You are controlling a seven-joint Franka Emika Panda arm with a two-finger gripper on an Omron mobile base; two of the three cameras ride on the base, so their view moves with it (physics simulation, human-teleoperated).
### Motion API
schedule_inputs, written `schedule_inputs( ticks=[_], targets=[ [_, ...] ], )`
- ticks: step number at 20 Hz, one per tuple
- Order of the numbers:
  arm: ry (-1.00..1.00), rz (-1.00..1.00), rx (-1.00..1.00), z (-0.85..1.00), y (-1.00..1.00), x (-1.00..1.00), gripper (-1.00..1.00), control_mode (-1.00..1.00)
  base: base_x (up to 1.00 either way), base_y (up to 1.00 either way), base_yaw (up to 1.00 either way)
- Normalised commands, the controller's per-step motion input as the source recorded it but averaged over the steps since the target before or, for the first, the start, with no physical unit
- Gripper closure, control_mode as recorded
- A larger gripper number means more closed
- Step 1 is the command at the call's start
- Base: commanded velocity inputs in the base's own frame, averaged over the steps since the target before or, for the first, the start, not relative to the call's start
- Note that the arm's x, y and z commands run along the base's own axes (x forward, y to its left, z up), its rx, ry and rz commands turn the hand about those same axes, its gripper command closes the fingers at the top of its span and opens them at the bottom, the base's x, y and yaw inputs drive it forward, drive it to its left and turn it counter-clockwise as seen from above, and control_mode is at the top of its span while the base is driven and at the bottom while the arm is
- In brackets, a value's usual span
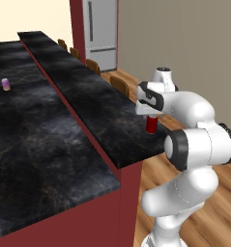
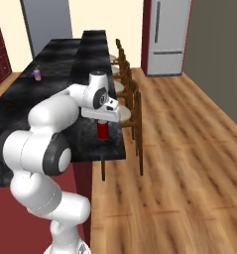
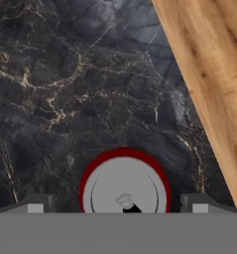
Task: Four empty soda cans are scattered around the kitchen. Gather all the cans and cluster them next to the stove for recycling.
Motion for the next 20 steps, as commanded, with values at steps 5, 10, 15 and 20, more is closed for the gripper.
schedule_inputs(
  ticks=[5,10,15,20],
  targets=[
    [0.00,0.00,0.02,-0.10,0.00,0.06,-1.00,-1.00,0.00,0.00,0.00],
    [0.00,0.00,0.00,-0.11,0.00,0.03,-1.00,-1.00,0.00,0.00,0.00],
    [0.00,0.00,0.00,-0.10,0.00,0.00,1.00,-1.00,0.00,0.00,0.00],
    [0.00,0.00,0.00,-0.03,-0.02,0.00,1.00,-1.00,0.00,0.00,0.00]
  ],
)
